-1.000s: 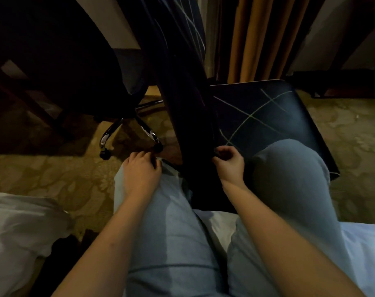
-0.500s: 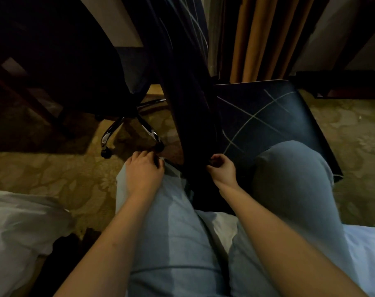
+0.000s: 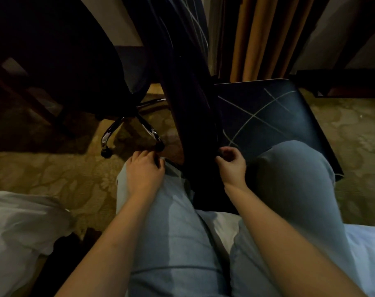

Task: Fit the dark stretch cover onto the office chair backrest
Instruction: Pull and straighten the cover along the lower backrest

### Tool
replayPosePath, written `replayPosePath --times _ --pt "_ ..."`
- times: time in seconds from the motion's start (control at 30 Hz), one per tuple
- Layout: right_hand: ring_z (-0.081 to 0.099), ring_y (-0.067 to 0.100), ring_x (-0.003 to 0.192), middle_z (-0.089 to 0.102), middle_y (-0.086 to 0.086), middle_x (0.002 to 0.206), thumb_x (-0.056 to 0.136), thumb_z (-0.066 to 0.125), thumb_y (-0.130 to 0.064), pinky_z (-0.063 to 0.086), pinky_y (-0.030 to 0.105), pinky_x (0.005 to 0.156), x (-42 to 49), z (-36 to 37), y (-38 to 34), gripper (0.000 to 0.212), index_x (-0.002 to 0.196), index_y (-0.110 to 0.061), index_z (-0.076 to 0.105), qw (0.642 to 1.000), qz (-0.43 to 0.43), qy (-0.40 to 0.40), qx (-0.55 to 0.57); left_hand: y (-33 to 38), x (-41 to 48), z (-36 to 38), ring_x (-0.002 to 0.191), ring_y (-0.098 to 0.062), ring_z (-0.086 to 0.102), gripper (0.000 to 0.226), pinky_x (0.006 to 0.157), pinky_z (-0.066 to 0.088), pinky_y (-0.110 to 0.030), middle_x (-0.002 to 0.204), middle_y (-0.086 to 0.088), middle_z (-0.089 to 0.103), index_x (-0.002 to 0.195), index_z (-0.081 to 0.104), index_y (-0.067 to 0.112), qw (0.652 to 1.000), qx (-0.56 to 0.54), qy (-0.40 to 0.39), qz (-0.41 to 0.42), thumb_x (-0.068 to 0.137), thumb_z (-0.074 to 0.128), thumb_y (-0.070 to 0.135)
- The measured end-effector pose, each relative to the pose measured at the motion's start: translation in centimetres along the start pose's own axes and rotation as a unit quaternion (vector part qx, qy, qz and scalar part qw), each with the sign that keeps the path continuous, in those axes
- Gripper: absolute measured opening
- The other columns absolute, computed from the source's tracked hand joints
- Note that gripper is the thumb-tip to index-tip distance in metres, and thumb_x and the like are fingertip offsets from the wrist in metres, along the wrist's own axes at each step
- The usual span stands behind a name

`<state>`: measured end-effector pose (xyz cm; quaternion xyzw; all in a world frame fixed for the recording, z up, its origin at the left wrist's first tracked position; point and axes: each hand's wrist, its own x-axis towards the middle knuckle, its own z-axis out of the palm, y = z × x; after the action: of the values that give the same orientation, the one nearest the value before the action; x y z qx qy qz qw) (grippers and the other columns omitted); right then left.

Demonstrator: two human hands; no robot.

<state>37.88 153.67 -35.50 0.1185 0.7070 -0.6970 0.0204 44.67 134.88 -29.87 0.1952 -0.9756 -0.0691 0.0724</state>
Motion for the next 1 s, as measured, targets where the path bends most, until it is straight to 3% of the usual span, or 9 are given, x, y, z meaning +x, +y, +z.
replayPosePath --times 0.07,0.17,0.33,0.53,0.73,0.83,1.0 --pt "0.057 0.012 0.084 0.059 -0.005 0.082 0.079 0.064 0.008 0.041 0.007 0.063 0.0 0.8 1.1 0.026 0.093 -0.014 0.058 0.997 0.018 -0.047 -0.064 0.1 0.0 0.0 0.118 -0.024 0.047 0.036 0.104 0.028 -0.035 0.121 -0.006 0.062 0.119 0.063 0.012 1.000 0.000 -0.003 -0.003 0.096 0.046 0.034" --pt "0.057 0.012 0.085 0.058 -0.007 0.079 0.079 0.066 0.007 0.040 0.015 0.071 0.1 1.4 1.9 0.028 0.093 -0.015 0.058 0.988 0.033 -0.090 -0.123 -0.1 0.0 0.0 0.118 -0.023 0.047 0.036 0.105 0.029 -0.035 0.121 -0.005 0.061 0.119 0.062 0.014 1.000 0.005 -0.010 -0.002 0.096 0.045 0.035" --pt "0.060 0.015 0.084 0.061 -0.005 0.080 0.077 0.065 0.010 0.045 0.020 0.073 0.1 0.7 0.9 0.033 0.082 -0.021 0.058 0.997 0.039 -0.030 -0.055 -0.2 -0.1 0.1 0.117 -0.024 0.047 0.035 0.104 0.030 -0.036 0.120 -0.006 0.062 0.117 0.064 0.013 1.000 0.001 -0.011 -0.008 0.096 0.046 0.034" --pt "0.062 0.008 0.078 0.064 0.002 0.085 0.079 0.063 0.008 0.051 0.016 0.069 -0.5 -1.4 -2.6 0.025 0.090 -0.014 0.061 0.996 -0.038 0.028 0.071 -0.2 -0.1 0.0 0.118 -0.024 0.047 0.035 0.105 0.029 -0.036 0.121 -0.007 0.061 0.118 0.063 0.012 1.000 -0.002 -0.013 -0.002 0.097 0.045 0.034" --pt "0.058 0.008 0.082 0.060 -0.004 0.084 0.080 0.064 0.006 0.045 0.012 0.071 -0.3 0.1 -0.3 0.024 0.096 -0.012 0.060 1.000 0.012 -0.008 -0.020 -0.1 0.1 0.1 0.117 -0.023 0.047 0.036 0.103 0.030 -0.036 0.120 -0.004 0.062 0.119 0.063 0.014 1.000 0.003 -0.009 -0.008 0.096 0.045 0.035" --pt "0.058 0.013 0.089 0.061 0.000 0.090 0.080 0.064 0.009 0.044 0.019 0.079 -0.3 1.4 1.4 0.028 0.101 -0.009 0.060 0.992 0.048 -0.065 -0.097 -0.1 0.1 0.1 0.120 -0.023 0.045 0.038 0.106 0.028 -0.036 0.124 -0.005 0.060 0.123 0.060 0.014 1.000 0.007 -0.015 -0.014 0.097 0.044 0.036" --pt "0.059 0.014 0.084 0.060 -0.005 0.080 0.077 0.065 0.009 0.045 0.020 0.075 0.0 1.2 1.3 0.029 0.091 -0.015 0.058 0.996 0.049 -0.040 -0.067 -0.1 0.0 -0.1 0.122 -0.023 0.044 0.039 0.107 0.027 -0.035 0.126 -0.005 0.059 0.124 0.060 0.013 1.000 0.009 -0.020 -0.017 0.097 0.043 0.036"
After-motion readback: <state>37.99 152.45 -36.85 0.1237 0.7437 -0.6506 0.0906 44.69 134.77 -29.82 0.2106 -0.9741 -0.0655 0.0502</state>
